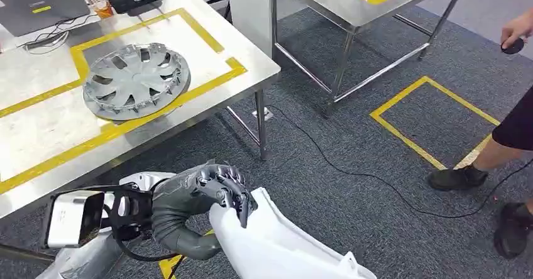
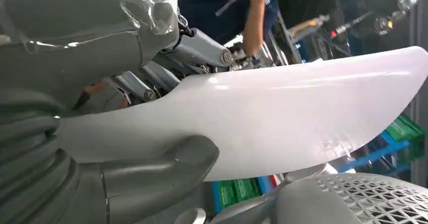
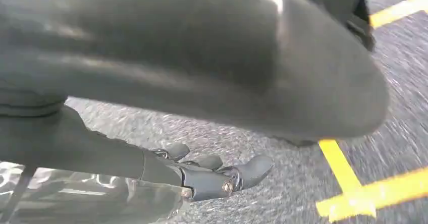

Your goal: Take the parts from the cabinet and place them on the table.

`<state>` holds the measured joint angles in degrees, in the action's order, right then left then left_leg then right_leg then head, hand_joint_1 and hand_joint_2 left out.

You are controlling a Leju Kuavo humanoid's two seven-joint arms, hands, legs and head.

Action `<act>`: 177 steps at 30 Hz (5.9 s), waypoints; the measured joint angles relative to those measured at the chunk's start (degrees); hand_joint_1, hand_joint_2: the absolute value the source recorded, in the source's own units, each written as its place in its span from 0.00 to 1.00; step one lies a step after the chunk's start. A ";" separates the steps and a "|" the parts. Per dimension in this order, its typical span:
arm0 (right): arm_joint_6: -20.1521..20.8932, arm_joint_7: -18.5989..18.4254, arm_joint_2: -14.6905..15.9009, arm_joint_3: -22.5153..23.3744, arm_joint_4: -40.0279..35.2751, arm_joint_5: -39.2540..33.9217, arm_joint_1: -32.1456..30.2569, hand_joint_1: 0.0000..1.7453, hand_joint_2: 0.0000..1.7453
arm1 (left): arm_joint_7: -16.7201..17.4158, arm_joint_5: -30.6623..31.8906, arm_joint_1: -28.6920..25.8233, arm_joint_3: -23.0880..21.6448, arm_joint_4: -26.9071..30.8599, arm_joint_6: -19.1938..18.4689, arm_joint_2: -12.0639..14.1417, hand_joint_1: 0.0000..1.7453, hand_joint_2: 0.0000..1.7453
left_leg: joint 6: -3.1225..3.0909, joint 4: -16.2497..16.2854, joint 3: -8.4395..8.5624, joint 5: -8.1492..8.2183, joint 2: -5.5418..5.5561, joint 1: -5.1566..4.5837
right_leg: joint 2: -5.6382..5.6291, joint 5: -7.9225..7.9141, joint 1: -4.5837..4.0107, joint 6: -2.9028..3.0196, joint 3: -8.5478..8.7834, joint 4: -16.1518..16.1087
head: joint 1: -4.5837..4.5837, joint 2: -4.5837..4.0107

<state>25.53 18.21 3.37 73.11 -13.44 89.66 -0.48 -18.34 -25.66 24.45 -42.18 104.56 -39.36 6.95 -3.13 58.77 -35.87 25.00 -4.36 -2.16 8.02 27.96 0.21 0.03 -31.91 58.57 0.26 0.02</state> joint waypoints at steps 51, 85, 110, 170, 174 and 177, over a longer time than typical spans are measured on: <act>0.39 -0.35 0.31 0.09 -0.02 -0.17 -0.20 0.00 0.00 | 0.02 0.98 -0.62 0.41 0.59 0.48 -0.13 0.94 1.00 | 2.90 12.74 -5.71 5.49 4.94 2.55 | -7.77 0.42 1.49 -0.23 0.06 0.78 | -0.15 0.00; 4.55 -0.76 -3.98 3.02 -10.86 0.00 -0.78 0.00 0.00 | 2.43 1.05 -1.01 0.57 1.11 2.25 0.13 0.94 1.00 | 2.76 15.95 -7.41 5.38 4.69 2.88 | -8.13 -0.80 1.73 -0.53 -1.55 1.03 | -0.85 -0.02; 3.43 -0.24 -3.98 2.99 -11.15 0.41 -0.79 0.00 0.00 | 2.06 1.62 -1.59 1.38 1.84 1.86 -0.02 0.94 1.00 | 2.27 2.00 3.84 4.80 5.01 1.67 | -8.03 -1.98 1.73 0.14 -1.75 -0.34 | -0.57 -0.02; 5.14 4.68 -2.47 3.37 -11.48 0.02 -0.39 0.00 0.00 | -0.39 6.14 -1.28 3.08 3.80 2.47 0.57 0.94 1.00 | 2.00 10.50 -4.51 5.58 4.56 1.41 | -8.46 2.23 1.01 0.31 -7.46 9.47 | -0.08 -0.02; 4.48 4.72 -2.10 3.50 -10.71 0.00 -0.40 0.00 0.00 | -0.50 6.23 -0.41 2.99 3.74 2.19 0.63 0.94 1.00 | 3.70 22.26 -9.41 11.69 4.43 2.28 | -8.80 2.11 1.16 0.46 -7.18 9.24 | 0.00 -0.02; 4.37 4.77 -1.95 3.78 -10.25 0.00 -0.43 0.00 0.00 | -0.50 6.40 -0.08 2.86 3.63 2.14 0.70 0.94 1.00 | 3.74 21.53 -9.17 9.43 4.44 2.51 | -9.39 2.13 1.14 0.44 -7.12 9.24 | 0.02 -0.02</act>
<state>29.90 22.97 1.42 76.89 -23.69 89.66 -0.91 -18.84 -19.26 24.38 -39.32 108.19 -37.22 7.65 0.61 80.30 -45.04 34.43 0.08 0.35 -1.37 30.09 1.35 0.47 -39.04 67.80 0.28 0.00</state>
